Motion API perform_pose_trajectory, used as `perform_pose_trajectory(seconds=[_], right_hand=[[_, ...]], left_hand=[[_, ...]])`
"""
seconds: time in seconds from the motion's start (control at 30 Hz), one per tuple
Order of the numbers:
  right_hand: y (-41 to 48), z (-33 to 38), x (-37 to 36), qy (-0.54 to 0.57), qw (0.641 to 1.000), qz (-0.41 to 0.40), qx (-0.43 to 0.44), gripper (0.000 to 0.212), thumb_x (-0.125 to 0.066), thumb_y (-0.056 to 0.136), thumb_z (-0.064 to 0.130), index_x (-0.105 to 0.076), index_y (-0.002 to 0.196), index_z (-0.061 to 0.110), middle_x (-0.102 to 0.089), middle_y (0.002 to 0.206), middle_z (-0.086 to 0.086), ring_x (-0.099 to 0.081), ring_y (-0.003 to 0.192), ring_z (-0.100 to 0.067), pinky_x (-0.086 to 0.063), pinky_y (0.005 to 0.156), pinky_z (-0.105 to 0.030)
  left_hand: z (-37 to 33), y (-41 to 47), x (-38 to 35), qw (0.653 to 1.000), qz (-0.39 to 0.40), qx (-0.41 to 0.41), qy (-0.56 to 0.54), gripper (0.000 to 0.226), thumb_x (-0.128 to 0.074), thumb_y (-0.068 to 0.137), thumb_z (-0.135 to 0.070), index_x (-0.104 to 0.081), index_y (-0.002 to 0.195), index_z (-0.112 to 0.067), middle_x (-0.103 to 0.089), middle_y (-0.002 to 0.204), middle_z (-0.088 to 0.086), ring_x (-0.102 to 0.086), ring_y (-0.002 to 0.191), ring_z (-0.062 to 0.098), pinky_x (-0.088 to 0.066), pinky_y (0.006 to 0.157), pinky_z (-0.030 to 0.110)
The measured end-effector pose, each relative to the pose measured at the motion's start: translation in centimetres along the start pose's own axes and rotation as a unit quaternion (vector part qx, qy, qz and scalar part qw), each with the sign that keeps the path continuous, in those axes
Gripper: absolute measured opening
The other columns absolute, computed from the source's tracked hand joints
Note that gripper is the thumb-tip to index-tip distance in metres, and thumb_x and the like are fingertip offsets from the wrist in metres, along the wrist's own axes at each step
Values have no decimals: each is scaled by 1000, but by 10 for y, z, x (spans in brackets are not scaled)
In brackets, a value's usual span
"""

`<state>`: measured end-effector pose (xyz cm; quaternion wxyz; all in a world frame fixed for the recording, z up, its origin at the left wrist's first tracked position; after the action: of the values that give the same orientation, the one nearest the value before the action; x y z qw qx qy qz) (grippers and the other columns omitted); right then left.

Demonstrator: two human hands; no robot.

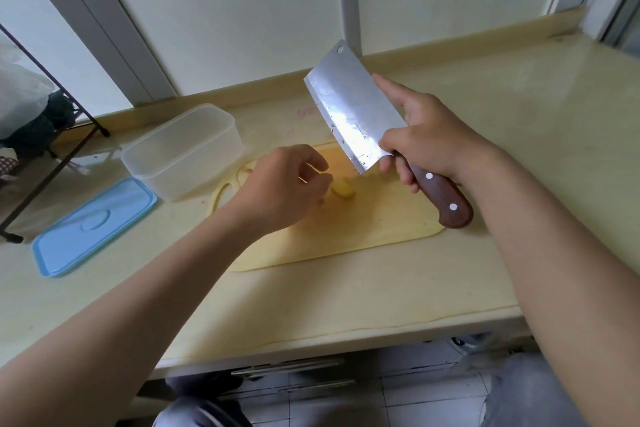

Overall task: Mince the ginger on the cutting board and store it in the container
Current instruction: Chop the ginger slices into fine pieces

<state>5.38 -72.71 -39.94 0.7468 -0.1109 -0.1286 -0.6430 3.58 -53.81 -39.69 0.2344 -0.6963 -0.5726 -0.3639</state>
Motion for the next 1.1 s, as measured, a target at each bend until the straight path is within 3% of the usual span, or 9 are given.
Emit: perform_pose_trajectory(seconds=[0.13,0.23,0.37,0.67,0.83,1.1], right_hand=[[2,-2,1,-7,1000,-3,-4,93,-46,89,-4,-21,161,50,-69,58,-9,-57,50,-31,-50,45,-36],[1,0,1,-14,1000,-4,-4,94,-45,88,-5,-21,160,51,-71,68,-18,-56,48,-31,-50,45,-37],[1,0,2,-20,1000,-9,-7,94,-44,88,-5,-21,160,52,-70,72,-21,-57,48,-30,-51,45,-37],[0,0,8,-31,999,-21,-17,94,-43,88,-4,-20,161,50,-69,73,-21,-54,43,-25,-50,45,-36],[-2,2,8,-37,999,-24,-16,93,-43,88,-4,-20,161,49,-69,72,-20,-54,42,-25,-50,45,-36],[-3,1,5,-70,997,-13,-25,93,-44,88,-3,-25,159,53,-69,66,-14,-54,44,-26,-51,44,-36]], left_hand=[[-7,1,4,990,-5,-77,119,12,-65,93,-17,-72,103,-17,-65,83,-15,-61,73,5,-44,66,10],[-9,-4,-12,975,36,-154,157,17,-68,90,-18,-74,105,-14,-69,97,0,-64,83,15,-49,75,24],[-13,-5,-27,964,22,-193,180,28,-62,88,-31,-73,98,-7,-66,93,7,-61,84,22,-53,75,37],[-20,2,-37,951,10,-235,202,28,-47,91,-23,-70,90,-8,-61,90,10,-58,79,31,-52,67,40],[-32,-15,-40,930,59,-331,148,20,-56,93,-12,-74,99,-7,-65,105,9,-65,83,27,-53,72,33],[-24,-23,-34,925,41,-357,123,21,-59,95,-15,-77,102,-6,-67,101,10,-65,83,27,-54,74,34]])
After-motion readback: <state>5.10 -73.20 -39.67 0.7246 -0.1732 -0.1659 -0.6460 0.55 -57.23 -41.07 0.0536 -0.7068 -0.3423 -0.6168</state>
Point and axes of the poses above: each hand's wrist, its own y-axis towards the middle knuckle, its own x-axis out of the back of the hand, z = x × y, the point moved 8 cm from there along y, towards the middle knuckle
